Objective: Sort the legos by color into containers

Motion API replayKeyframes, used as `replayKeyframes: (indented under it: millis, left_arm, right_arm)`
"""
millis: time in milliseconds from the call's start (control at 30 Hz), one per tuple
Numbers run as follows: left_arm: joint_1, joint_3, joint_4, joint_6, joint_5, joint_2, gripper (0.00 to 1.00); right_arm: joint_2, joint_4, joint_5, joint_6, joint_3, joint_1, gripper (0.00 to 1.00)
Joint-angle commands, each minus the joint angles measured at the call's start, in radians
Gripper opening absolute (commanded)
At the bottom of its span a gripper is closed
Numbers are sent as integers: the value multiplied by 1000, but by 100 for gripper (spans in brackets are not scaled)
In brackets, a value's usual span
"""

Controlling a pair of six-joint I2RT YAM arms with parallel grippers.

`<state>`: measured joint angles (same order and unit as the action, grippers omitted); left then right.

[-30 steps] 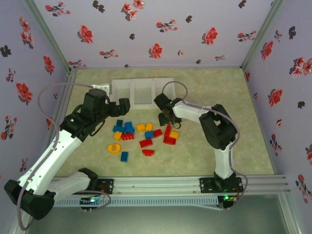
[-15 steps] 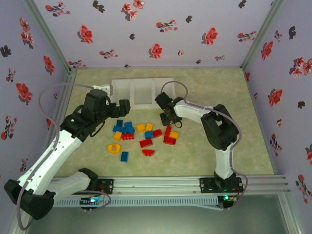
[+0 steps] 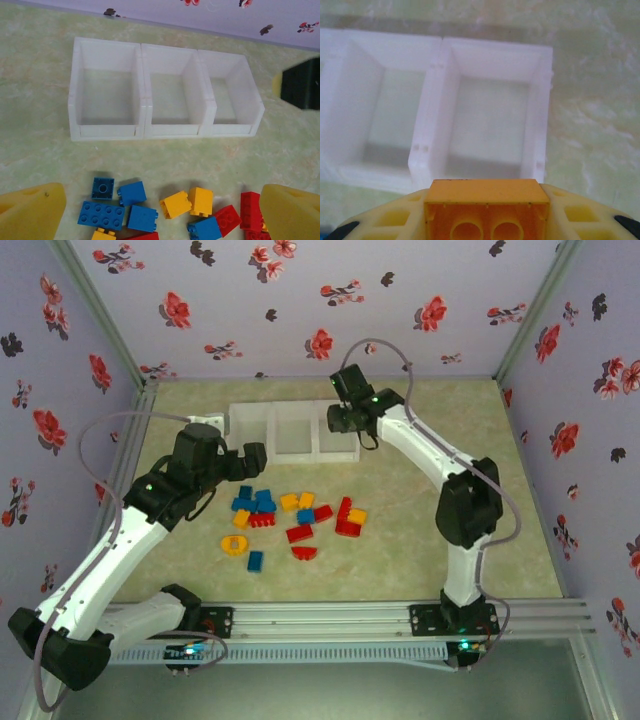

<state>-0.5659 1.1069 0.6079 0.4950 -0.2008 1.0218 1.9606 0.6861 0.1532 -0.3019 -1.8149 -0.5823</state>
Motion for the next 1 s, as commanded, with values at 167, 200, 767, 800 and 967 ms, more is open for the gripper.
replayKeyframes:
  millis: [167,200,767,800,967]
  left_arm:
    - [-8,55,60,2,-23,0,100]
    - [-8,54,66,2,-26,-4,100]
    - [-9,-35,377,210,-62,81,100]
    - [-9,-49,374,214,-58,96,100]
    - [2,-105,277,184,-12,199,97]
  right_arm:
    - [212,92,-58,27,-236,38,61]
    - [214,96,-58,27,-245,40,64]
    - [-187,-73,-105,-74,189,5,68]
    - [-206,-79,-102,-81,213,-1,68]
    - [-291,-105,-77,-118,316,-40,65]
